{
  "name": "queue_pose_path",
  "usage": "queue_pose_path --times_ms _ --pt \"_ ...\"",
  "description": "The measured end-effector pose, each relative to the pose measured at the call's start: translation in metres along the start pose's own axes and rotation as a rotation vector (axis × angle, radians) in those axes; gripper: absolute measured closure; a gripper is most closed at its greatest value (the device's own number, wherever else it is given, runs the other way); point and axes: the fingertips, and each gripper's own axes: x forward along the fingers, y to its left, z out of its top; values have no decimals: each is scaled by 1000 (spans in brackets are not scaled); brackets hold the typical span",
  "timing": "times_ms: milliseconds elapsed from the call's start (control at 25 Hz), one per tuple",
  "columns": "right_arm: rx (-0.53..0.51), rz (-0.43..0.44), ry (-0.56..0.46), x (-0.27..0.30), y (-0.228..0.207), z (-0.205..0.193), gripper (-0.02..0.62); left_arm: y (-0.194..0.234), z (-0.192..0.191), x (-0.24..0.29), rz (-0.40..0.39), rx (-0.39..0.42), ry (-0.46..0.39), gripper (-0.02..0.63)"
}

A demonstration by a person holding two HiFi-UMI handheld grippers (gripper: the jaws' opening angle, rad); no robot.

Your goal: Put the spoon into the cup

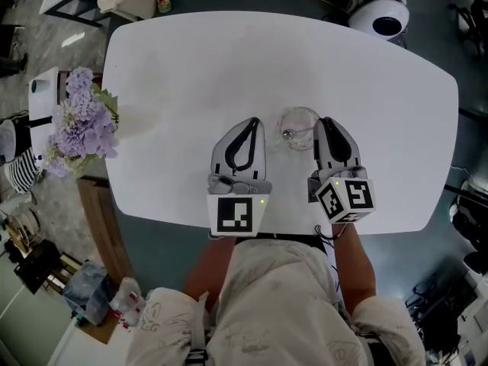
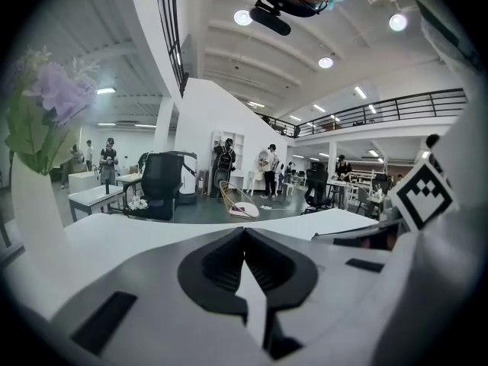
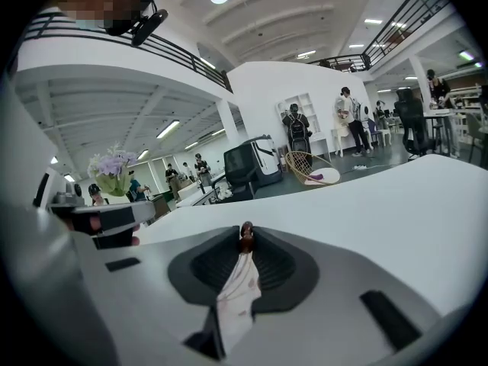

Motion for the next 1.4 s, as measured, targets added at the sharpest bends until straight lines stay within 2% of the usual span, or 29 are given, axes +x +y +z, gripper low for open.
queue_pose_path --times_ms 160,360,480,800,1400 --pt "5 -9 -11 -1 -2 2 542 -4 1 -2 0 -4 5 603" --pt "14 -12 -21 -3 -1 0 461 -4 0 -12 6 2 7 603" --pt "10 -11 -21 -8 1 -1 446 -4 -2 -24 14 18 8 603" --pt "-4 14 -71 -37 8 14 443 -22 22 -50 29 56 -50 603" --pt "-41 21 -209 -157 6 47 449 -93 69 -139 69 134 -196 603"
